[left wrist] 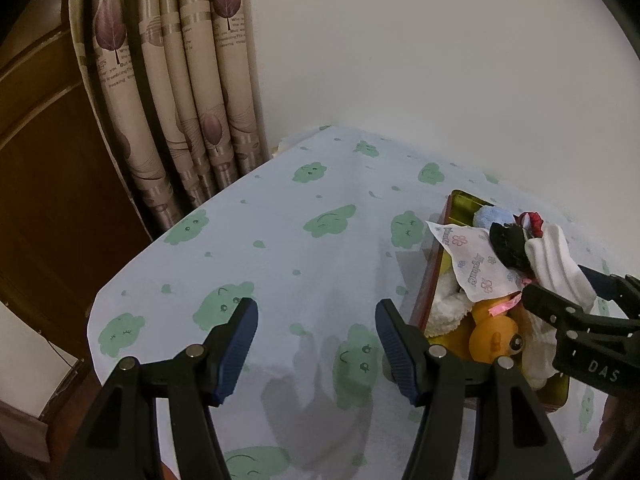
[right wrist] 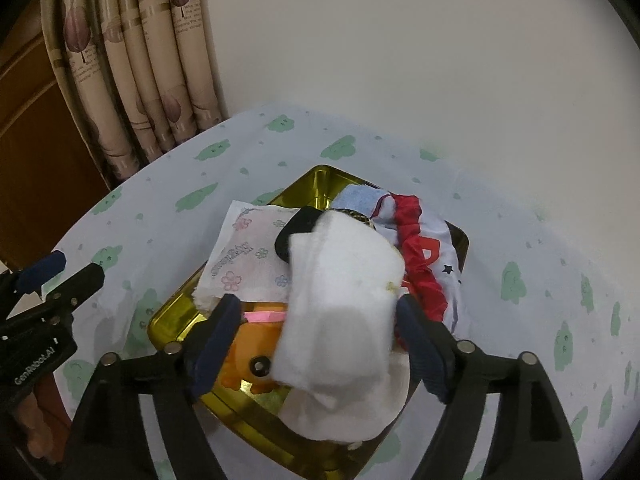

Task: Organize soft objects

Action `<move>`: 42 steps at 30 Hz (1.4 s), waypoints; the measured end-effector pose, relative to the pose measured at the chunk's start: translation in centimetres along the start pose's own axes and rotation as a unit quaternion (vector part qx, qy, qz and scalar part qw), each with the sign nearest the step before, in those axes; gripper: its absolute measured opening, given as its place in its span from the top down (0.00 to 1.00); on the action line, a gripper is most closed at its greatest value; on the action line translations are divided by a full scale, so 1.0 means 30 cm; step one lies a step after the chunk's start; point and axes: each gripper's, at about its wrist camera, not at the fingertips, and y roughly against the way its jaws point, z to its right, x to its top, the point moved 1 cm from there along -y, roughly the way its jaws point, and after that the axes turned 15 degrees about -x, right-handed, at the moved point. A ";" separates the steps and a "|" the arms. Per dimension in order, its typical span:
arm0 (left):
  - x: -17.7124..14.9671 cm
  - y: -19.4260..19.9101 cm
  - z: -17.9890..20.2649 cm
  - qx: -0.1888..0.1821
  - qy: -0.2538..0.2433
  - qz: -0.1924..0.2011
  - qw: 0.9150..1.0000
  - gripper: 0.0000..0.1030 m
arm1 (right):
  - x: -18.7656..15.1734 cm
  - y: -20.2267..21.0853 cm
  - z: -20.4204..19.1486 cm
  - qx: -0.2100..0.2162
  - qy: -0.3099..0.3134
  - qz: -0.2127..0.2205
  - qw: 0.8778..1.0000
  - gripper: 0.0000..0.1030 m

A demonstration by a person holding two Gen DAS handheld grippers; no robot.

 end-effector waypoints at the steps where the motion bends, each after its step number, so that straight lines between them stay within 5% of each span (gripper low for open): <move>1: -0.001 -0.001 0.000 0.000 0.000 0.000 1.000 0.39 | 0.000 0.004 0.000 -0.002 0.000 0.001 1.000 0.22; 12: -0.009 -0.005 0.017 -0.004 -0.002 -0.005 1.000 0.39 | -0.040 0.077 0.035 -0.035 -0.033 0.003 0.999 0.10; 25: -0.030 -0.005 0.100 -0.020 -0.030 -0.012 0.999 0.39 | -0.158 0.165 0.093 -0.092 -0.082 -0.015 0.992 0.09; 42: -0.053 -0.014 0.169 -0.024 -0.057 -0.022 0.998 0.39 | -0.209 0.186 0.115 -0.082 -0.099 -0.025 0.991 0.08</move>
